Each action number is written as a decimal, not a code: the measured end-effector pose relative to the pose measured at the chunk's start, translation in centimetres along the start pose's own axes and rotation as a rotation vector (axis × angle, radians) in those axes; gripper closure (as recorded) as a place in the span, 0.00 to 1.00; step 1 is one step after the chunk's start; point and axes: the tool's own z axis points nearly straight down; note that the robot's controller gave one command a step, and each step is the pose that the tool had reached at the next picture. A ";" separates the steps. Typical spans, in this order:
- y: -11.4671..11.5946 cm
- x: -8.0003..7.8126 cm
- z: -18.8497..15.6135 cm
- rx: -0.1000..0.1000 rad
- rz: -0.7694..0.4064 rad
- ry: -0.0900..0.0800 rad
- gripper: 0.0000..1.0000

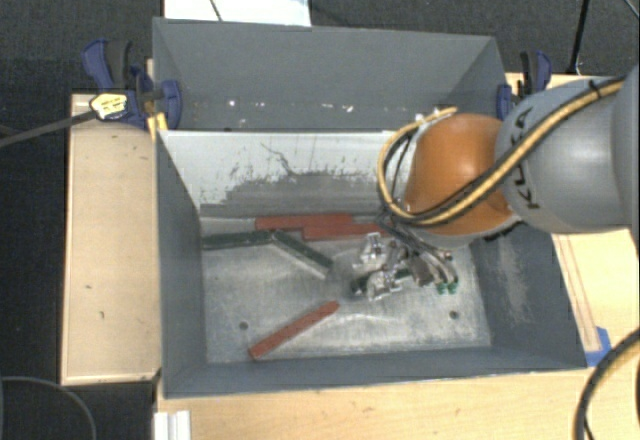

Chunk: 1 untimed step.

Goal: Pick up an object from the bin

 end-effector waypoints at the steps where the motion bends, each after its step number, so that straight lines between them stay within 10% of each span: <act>1: 0.0 -0.1 -2.8 0.001 0.003 -0.002 1.00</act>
Offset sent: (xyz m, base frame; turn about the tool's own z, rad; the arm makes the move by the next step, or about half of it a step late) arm -0.0001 0.0000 0.0435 0.0000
